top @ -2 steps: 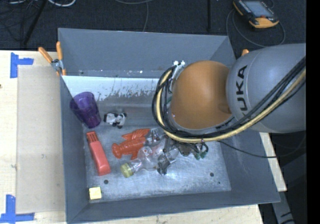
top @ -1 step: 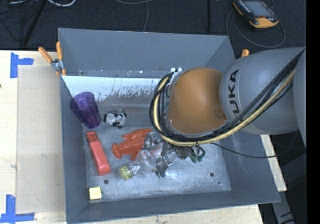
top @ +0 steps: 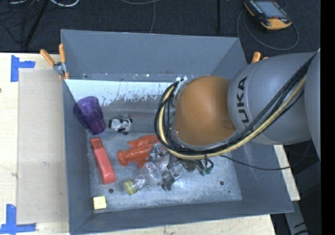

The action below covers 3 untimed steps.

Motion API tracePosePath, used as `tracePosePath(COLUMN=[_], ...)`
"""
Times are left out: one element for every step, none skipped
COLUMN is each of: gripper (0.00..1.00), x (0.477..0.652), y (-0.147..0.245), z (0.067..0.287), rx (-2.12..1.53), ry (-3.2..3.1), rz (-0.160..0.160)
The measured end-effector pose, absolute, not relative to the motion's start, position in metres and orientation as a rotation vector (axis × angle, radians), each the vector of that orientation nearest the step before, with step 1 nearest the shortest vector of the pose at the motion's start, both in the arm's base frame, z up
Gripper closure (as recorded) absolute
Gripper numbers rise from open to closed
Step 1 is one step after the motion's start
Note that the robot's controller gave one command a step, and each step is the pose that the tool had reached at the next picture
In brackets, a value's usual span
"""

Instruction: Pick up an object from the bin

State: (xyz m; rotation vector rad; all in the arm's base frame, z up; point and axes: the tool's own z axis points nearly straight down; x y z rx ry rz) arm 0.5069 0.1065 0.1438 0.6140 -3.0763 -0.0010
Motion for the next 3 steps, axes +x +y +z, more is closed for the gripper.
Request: tracePosePath(gripper=[1.0,1.0,1.0], x=[0.515,0.502,0.504], y=[0.104,0.11,0.107], z=[0.146,0.184,0.232], rx=[0.62,0.631,0.63], ry=[-3.08,-3.066,-3.076], rz=[-0.001,-0.001,-0.001])
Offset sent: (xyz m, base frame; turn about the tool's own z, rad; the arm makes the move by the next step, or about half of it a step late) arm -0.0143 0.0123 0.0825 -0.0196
